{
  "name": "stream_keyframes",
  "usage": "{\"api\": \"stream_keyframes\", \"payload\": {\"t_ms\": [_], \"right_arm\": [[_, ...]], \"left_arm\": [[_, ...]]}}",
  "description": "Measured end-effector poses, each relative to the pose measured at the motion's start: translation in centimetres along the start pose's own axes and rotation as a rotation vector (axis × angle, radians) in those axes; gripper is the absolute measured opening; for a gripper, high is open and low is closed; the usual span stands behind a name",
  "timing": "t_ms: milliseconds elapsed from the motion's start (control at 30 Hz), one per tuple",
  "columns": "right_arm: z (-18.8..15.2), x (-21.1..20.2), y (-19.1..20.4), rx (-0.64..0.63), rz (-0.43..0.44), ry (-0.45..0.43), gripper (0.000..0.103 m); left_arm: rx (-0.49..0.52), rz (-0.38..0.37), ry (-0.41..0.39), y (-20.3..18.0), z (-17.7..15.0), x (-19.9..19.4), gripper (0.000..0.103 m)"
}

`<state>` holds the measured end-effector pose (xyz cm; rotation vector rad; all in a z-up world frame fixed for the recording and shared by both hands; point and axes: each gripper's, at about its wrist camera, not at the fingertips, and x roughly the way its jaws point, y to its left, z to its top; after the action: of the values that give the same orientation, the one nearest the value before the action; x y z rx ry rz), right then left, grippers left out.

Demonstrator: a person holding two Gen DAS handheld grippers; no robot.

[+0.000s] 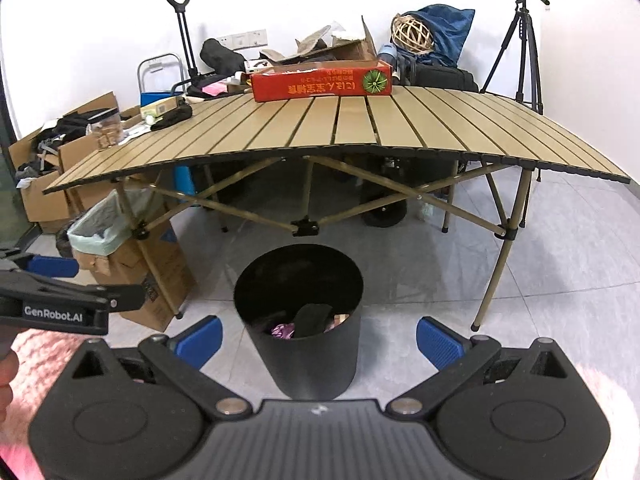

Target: Collect trash

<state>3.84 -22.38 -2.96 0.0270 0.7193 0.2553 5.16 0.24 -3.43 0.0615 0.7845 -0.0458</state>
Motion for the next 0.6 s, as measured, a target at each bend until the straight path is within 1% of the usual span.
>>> {"api": "stream_keyframes", "payload": {"t_ms": [100,233,600], "right_arm": [[-0.6,-1.3,0.4,-0.006,-0.002,-0.006,0.103],[-1.2,-1.9,0.6,-0.013,-0.001,0.008,0.103],[-1.7,-2.7,0.4,0.0,-0.012,-0.003,0.103]], "left_arm": [[-0.006,-0.016,0.013,0.2,-0.9,-0.9,0.103],[0.0,-0.027,0.029,0.0,-1.9,-1.6,0.103],[0.017,-0.03,0.01,-0.6,-2.1,-2.4,0.103]]}}
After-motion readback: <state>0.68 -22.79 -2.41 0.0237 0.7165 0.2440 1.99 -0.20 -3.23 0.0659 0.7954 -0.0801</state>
